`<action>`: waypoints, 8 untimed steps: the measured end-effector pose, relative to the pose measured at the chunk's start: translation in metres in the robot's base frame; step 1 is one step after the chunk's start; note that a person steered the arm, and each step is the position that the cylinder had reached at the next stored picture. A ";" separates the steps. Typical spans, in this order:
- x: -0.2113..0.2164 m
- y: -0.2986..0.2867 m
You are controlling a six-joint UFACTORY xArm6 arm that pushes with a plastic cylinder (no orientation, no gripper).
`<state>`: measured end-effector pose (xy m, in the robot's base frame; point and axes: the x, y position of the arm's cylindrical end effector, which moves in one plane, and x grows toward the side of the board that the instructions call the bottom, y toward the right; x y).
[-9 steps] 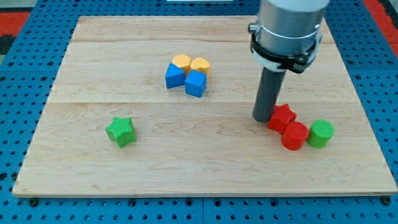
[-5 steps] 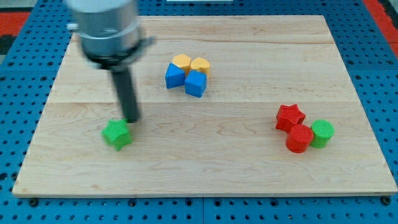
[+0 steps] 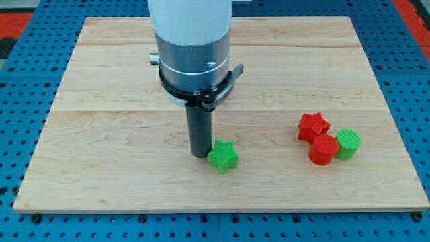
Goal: Push the green star to the group of blocks
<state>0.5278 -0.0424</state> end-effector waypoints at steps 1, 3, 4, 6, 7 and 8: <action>0.023 -0.023; 0.018 0.141; 0.023 0.116; 0.004 0.058; -0.004 0.094; -0.004 0.112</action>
<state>0.5236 0.0694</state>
